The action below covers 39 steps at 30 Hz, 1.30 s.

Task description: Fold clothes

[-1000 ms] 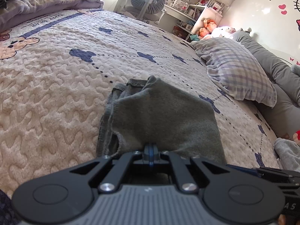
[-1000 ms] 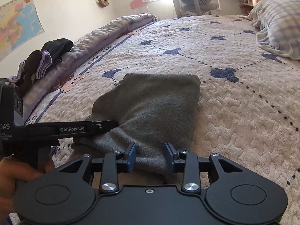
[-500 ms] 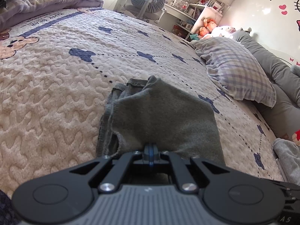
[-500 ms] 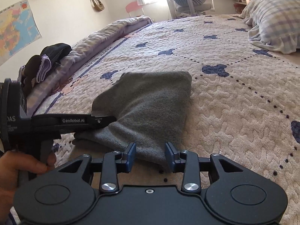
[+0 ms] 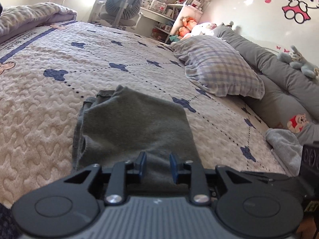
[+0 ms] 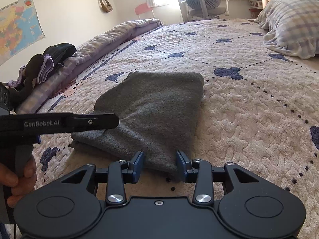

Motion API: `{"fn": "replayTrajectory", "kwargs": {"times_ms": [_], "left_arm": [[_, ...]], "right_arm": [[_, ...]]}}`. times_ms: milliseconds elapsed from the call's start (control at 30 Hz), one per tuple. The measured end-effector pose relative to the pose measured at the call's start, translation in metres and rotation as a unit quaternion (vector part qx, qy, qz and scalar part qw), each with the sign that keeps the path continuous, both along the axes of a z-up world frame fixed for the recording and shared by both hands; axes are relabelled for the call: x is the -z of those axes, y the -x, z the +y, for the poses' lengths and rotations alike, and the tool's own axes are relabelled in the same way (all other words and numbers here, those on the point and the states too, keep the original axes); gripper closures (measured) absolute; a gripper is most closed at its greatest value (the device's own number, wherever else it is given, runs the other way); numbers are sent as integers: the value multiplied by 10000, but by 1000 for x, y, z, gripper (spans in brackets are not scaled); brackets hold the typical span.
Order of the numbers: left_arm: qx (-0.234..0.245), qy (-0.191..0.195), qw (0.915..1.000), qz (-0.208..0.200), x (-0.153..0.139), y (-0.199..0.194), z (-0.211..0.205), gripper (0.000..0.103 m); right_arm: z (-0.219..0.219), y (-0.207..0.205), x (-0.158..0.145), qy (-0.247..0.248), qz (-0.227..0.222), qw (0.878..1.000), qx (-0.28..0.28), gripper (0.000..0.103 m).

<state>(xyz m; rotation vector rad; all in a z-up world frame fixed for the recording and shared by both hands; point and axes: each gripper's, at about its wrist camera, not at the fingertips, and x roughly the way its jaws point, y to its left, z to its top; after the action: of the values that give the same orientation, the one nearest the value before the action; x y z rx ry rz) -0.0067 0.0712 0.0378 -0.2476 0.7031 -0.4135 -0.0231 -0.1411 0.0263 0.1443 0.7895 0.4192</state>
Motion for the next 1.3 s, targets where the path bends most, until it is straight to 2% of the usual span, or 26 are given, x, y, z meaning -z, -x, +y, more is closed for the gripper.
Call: {"fn": "replayTrajectory", "kwargs": {"times_ms": [67, 167, 300, 400, 533, 567, 600, 667, 733, 800, 933, 1100, 1300], "left_arm": [[29, -181, 9998, 42, 4, -1, -4, 76], [-19, -126, 9998, 173, 8, -5, 0, 77], [-48, -402, 9991, 134, 12, -4, -4, 86], [-39, -477, 9988, 133, 11, -4, -5, 86], [-171, -159, 9995, 194, 2, -4, 14, 86], [-276, -169, 9994, 154, -1, -3, 21, 82], [-438, -320, 9985, 113, -3, -3, 27, 76], [-808, -677, 9943, 137, -4, -5, 41, 73], [-983, -618, 9927, 329, 0, -10, 52, 73], [-980, -457, 9929, 496, 5, -14, 56, 73], [-917, -733, 9921, 432, 7, -13, 47, 73], [-972, -671, 9918, 490, 11, -13, 49, 73], [-994, -550, 9919, 568, 12, -15, 53, 72]], "right_arm": [[2, 1, 0, 40, -22, 10000, -15, 65], [4, 2, 0, 111, -60, 9999, -35, 65], [6, 2, 0, 161, -82, 9998, -63, 62], [9, 3, 0, 208, -99, 9997, -102, 59], [7, 4, -6, 298, -145, 9992, -227, 55], [3, 5, -8, 270, -150, 9994, -166, 48], [-1, 6, -10, 234, -163, 9995, -102, 46], [-16, 8, -12, 9, -188, 9998, 52, 45], [-34, 4, -10, -431, -12, 9987, 280, 45], [-49, -3, -3, -889, 267, 9945, 479, 45], [-59, -11, 10, -1532, 561, 9851, 551, 45], [-60, -14, 25, -2016, 690, 9745, 703, 45], [-44, -27, 31, -2084, 655, 9716, 905, 45]]}}
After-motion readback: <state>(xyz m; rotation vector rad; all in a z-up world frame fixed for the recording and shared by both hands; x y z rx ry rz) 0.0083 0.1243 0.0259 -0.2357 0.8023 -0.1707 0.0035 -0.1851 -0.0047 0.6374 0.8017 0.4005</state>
